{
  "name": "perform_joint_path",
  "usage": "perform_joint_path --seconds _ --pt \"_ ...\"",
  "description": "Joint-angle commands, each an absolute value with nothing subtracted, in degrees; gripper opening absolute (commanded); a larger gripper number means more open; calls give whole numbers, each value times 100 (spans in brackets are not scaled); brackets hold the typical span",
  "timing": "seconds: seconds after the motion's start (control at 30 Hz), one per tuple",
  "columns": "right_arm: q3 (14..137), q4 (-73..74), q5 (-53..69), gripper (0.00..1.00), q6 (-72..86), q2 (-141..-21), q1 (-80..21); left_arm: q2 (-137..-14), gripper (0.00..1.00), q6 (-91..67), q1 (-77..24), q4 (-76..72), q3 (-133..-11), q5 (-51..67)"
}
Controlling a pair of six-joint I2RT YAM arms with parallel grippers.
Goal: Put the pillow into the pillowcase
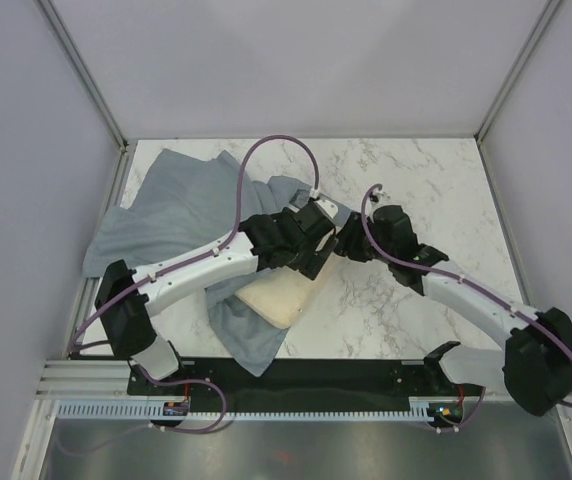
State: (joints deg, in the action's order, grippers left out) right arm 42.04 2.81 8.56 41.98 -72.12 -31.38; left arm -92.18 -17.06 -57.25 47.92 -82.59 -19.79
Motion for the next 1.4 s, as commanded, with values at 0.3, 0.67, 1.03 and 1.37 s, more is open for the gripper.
perform_joint_path --seconds 0.3,0.67,1.03,1.37 --pt "3279 659 351 52 4386 -5696 -2022 -10879 100 -1670 -6346 5361 -9263 -3682" --pt "3120 677 352 52 4333 -5599 -1899 -11346 98 -1678 -6056 4746 -8877 -1969" --pt "2629 177 650 52 4438 -5748 -1907 -11225 2 -1864 -5291 4843 -8569 -1626" --pt "2461 -1344 801 60 5255 -6924 -2582 -9818 2 -1626 -5115 5844 -9562 -2100"
